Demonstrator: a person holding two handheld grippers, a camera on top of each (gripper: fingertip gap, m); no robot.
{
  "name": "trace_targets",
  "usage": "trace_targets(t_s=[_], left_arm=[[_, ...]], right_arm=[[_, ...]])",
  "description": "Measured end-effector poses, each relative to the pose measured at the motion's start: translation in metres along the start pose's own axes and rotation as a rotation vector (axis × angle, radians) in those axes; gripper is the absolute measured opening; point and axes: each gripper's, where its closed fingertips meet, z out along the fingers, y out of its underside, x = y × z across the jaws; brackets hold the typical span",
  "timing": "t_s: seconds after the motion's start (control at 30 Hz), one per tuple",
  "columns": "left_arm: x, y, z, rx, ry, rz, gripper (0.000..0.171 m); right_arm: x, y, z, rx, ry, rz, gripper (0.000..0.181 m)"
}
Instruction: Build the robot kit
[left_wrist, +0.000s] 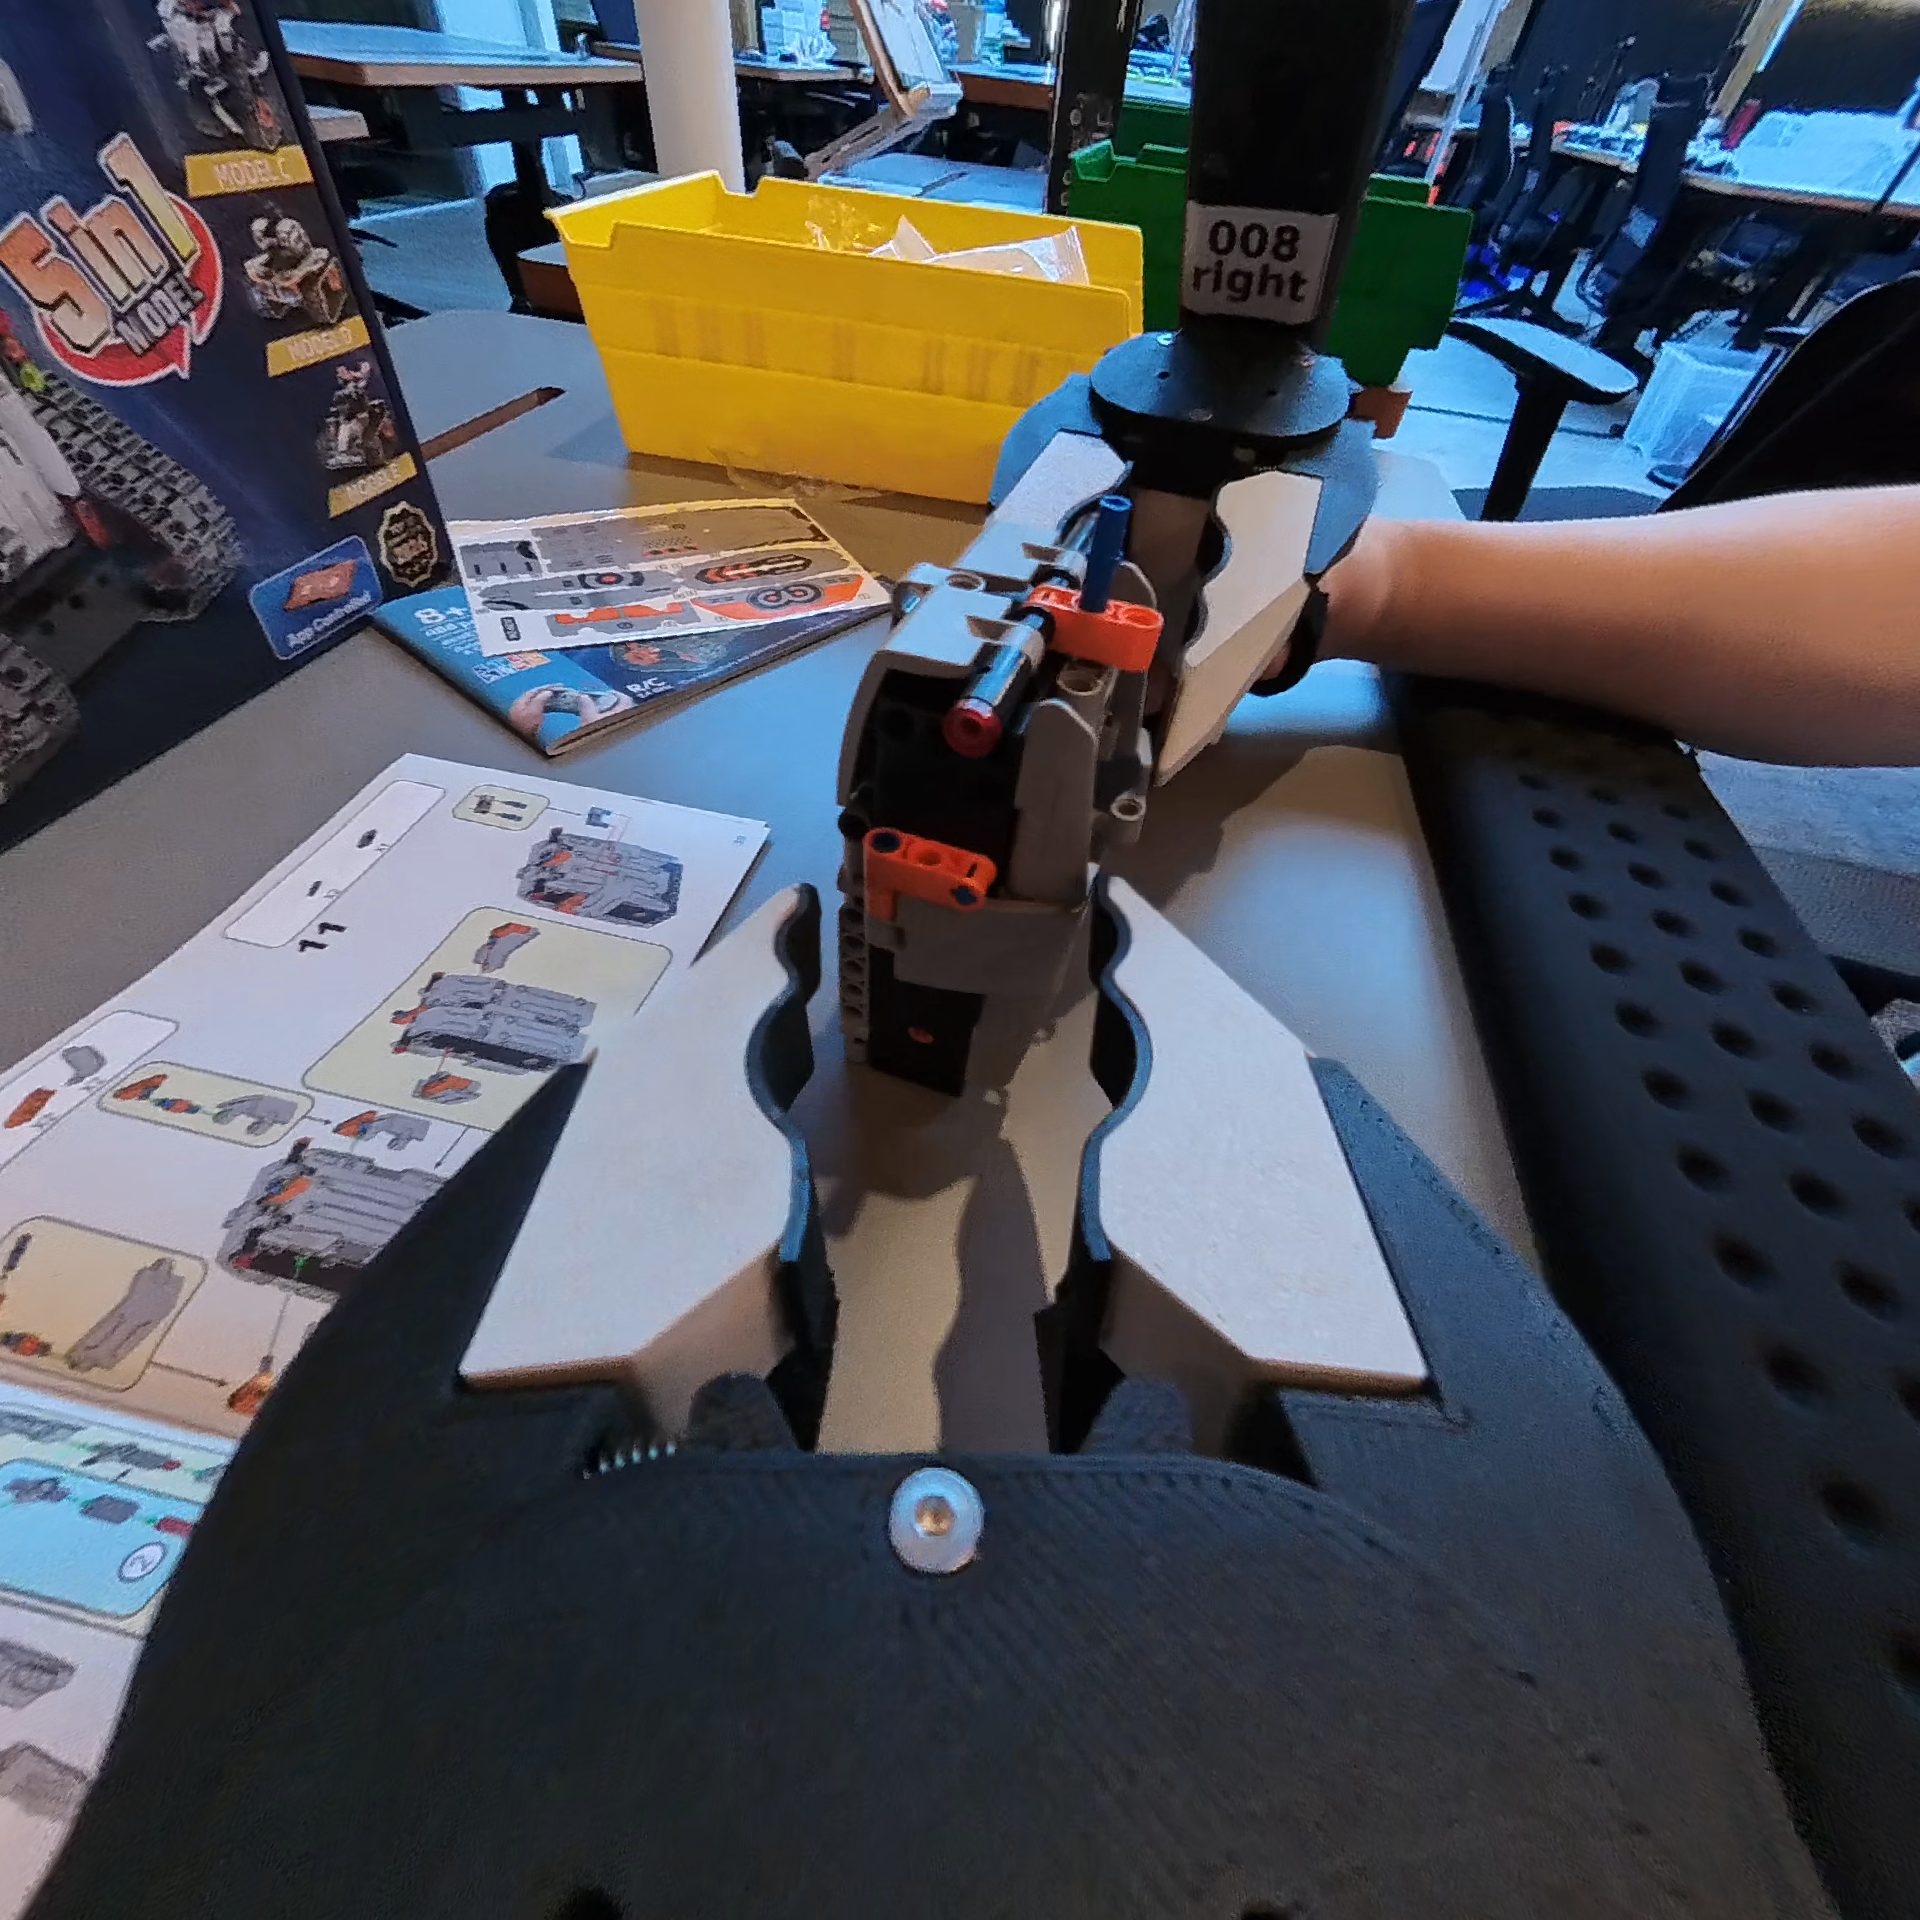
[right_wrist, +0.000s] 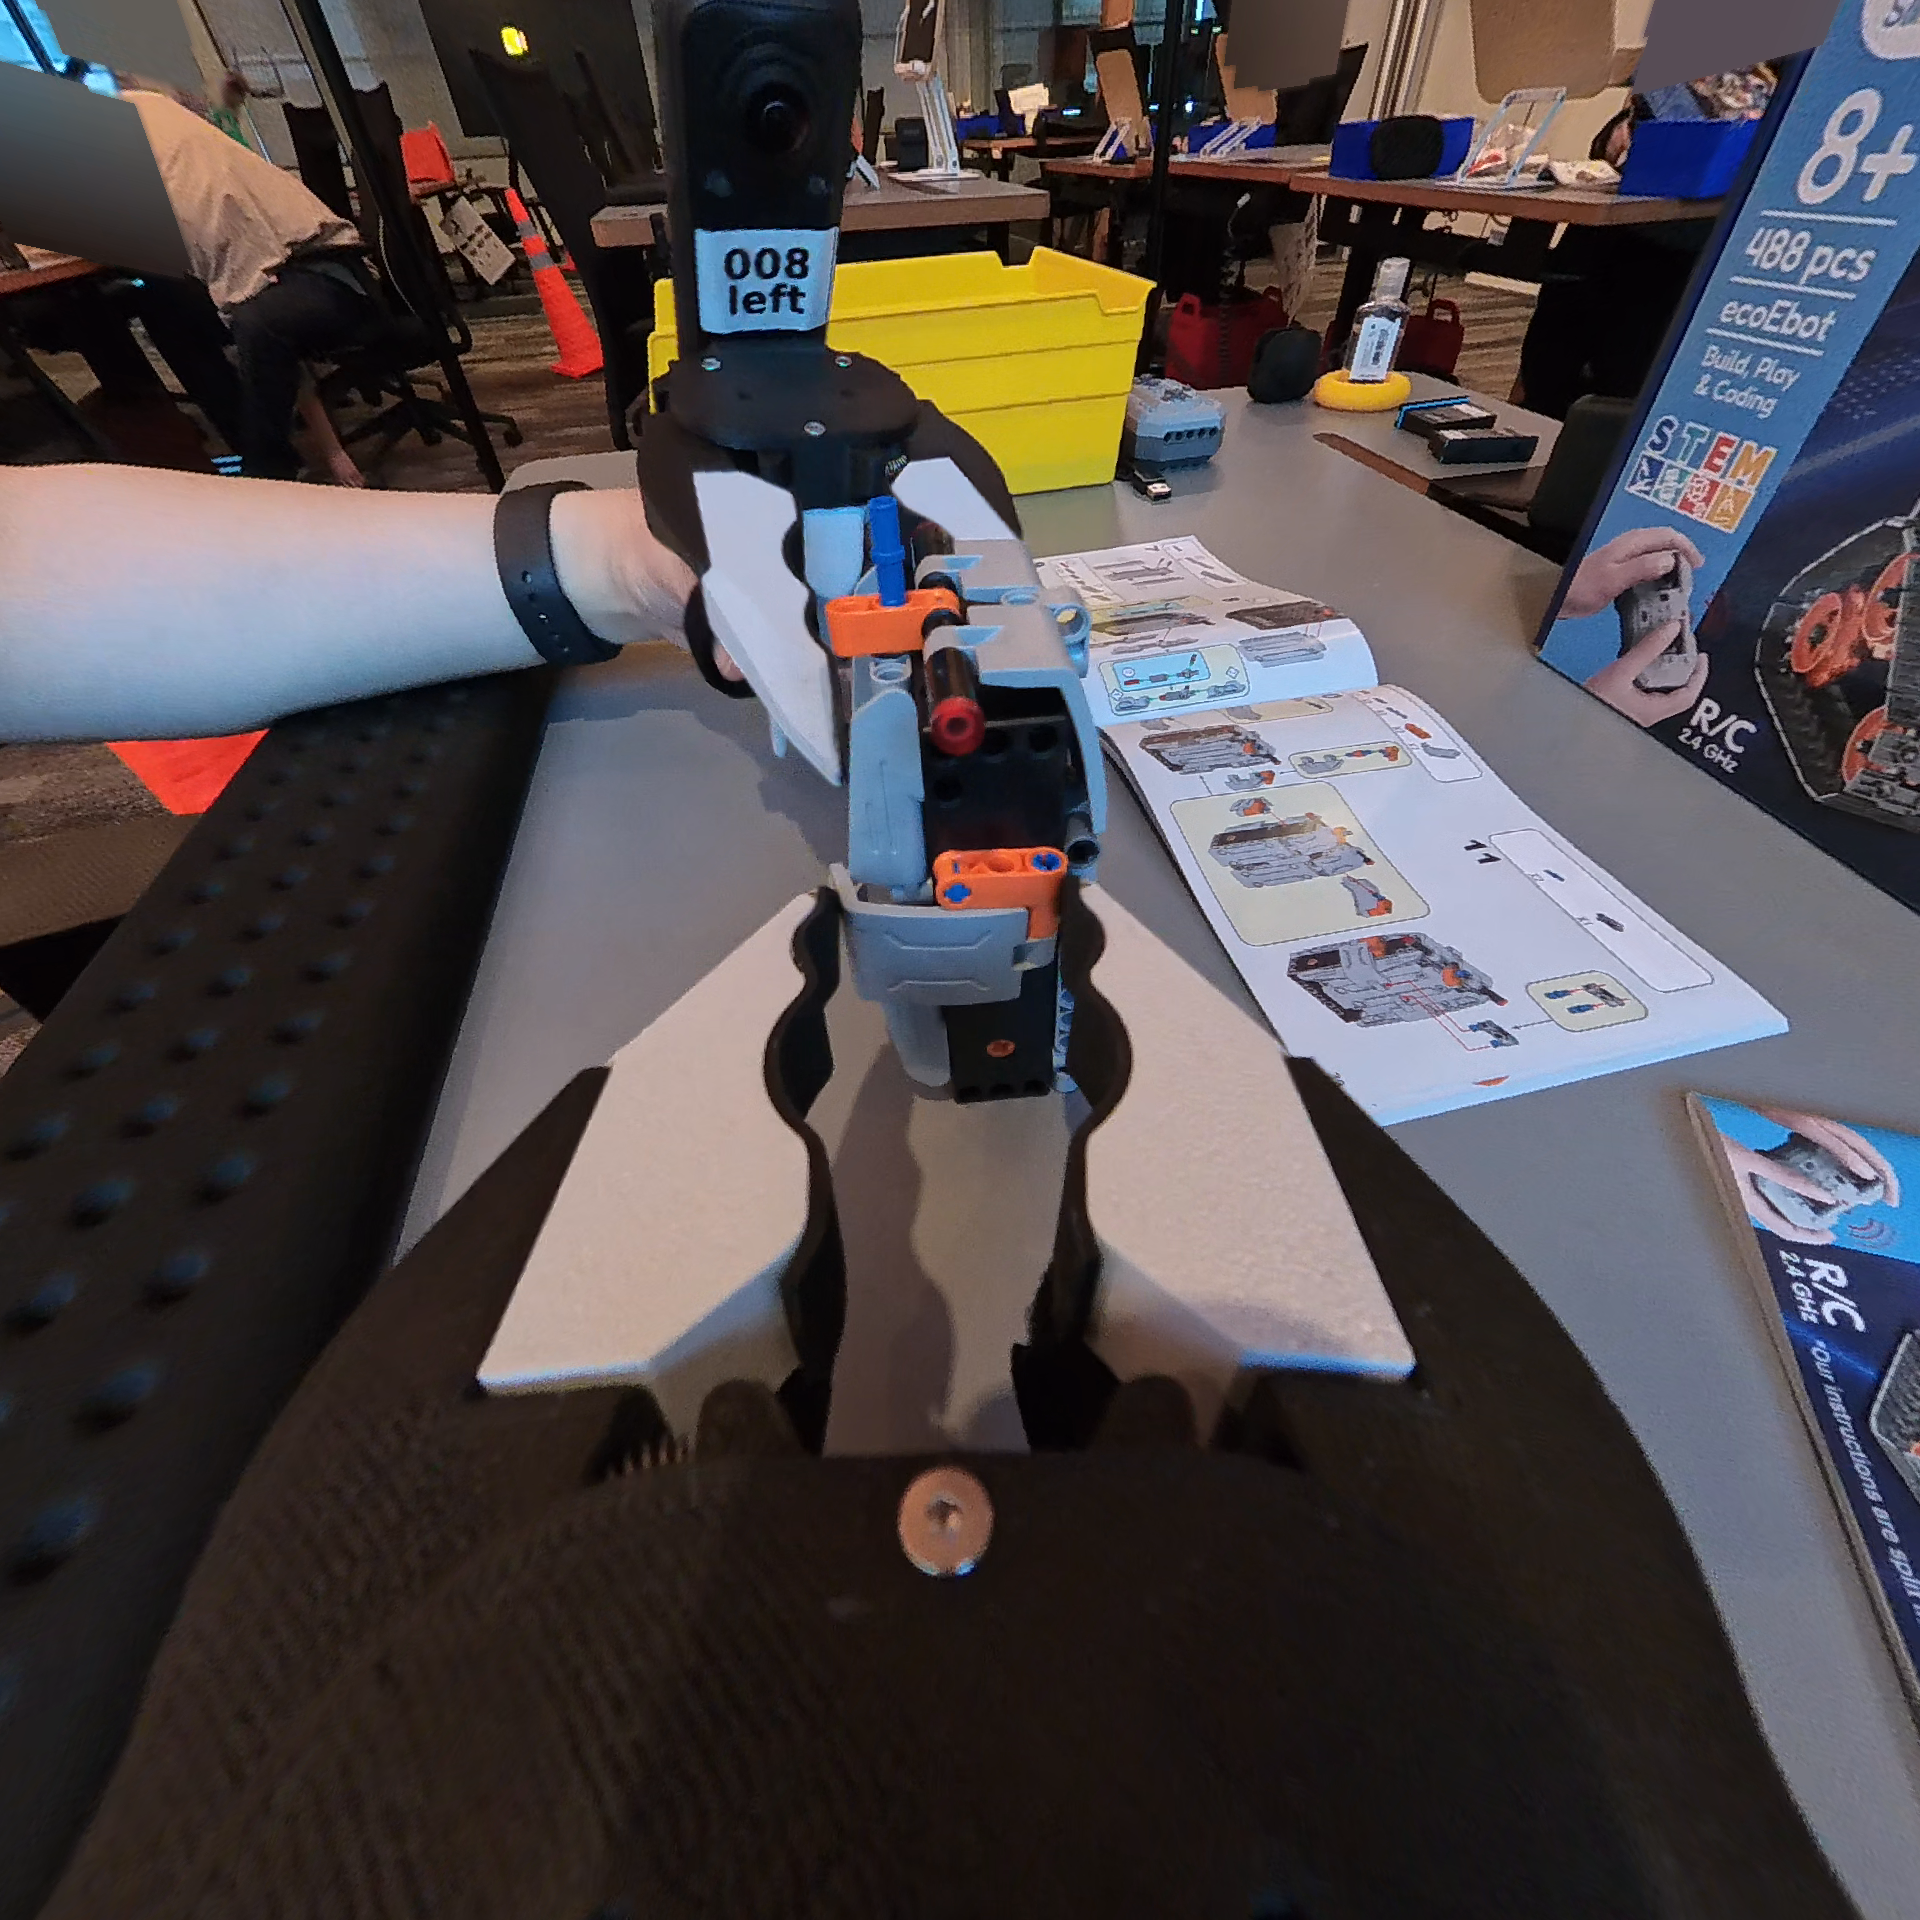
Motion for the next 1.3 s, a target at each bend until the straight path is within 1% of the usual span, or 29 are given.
trace_targets(t_s=[0.07, 0.13, 0.2, 0.3, 0.67, 0.83, 1.03, 1.3], left_arm=[[0.003, 0.001, 0.000, -0.008, 0.013, 0.016, 0.042], [0.002, 0.003, 0.001, -0.023, 0.003, 0.021, 0.043], [0.000, 0.007, 0.004, -0.050, -0.007, 0.019, 0.050], [0.001, 0.008, 0.006, -0.064, -0.006, 0.033, 0.043], [0.002, 0.009, 0.005, -0.066, -0.005, 0.030, 0.042], [0.002, 0.008, 0.006, -0.067, -0.016, 0.041, 0.042], [-0.003, 0.008, 0.008, -0.068, -0.058, 0.039, 0.042], [-0.002, 0.008, 0.008, -0.067, -0.061, 0.043, 0.042]], right_arm=[[0.000, 0.000, 0.000, -0.004, 0.000, -0.002, 0.042], [0.000, 0.000, 0.000, -0.006, 0.000, -0.005, 0.042], [0.000, 0.001, 0.001, -0.010, 0.000, -0.005, 0.042], [0.001, 0.001, 0.001, -0.015, 0.003, -0.002, 0.042], [0.004, 0.002, 0.002, -0.049, 0.060, -0.069, 0.042], [0.007, 0.002, 0.003, -0.046, 0.093, -0.035, 0.042], [0.011, 0.002, 0.005, -0.059, 0.152, -0.039, 0.042], [0.010, 0.002, 0.004, -0.038, 0.151, -0.019, 0.042]])
